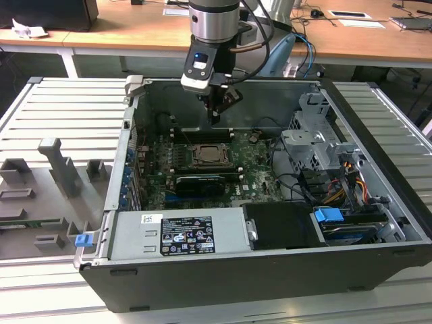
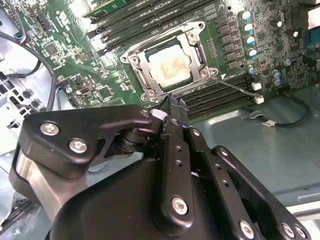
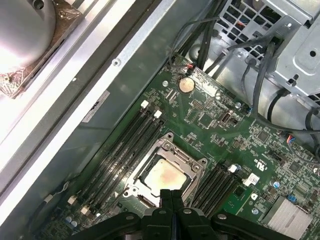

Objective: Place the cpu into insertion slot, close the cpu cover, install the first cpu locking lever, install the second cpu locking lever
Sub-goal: 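Install the first cpu locking lever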

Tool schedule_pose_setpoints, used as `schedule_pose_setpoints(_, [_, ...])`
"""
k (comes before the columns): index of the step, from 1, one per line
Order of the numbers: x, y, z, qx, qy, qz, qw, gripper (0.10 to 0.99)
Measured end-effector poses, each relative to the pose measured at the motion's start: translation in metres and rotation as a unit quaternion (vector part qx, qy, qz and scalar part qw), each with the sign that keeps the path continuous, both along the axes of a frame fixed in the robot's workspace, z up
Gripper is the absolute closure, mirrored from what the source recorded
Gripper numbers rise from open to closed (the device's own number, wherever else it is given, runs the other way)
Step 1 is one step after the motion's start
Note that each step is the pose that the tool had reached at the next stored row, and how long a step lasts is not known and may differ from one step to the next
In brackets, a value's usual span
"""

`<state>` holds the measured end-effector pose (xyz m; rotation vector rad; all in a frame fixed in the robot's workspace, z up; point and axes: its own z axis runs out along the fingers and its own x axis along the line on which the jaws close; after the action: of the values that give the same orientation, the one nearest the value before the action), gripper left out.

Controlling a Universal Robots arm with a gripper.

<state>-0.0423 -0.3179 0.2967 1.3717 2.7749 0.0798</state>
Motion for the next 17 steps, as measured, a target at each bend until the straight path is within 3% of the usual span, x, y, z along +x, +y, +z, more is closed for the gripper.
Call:
schedule_pose_setpoints(7, [0.0, 0.0, -0.0001, 0.0, 0.0, 0.026, 0.9997, 0.98])
schedule_pose_setpoints(15, [0.0, 0.0, -0.0002, -0.0001, 0.0, 0.071, 0.9974, 0.98])
schedule_pose_setpoints(17, [0.0, 0.0, -0.0002, -0.0001, 0.0, 0.088, 0.9961, 0.98])
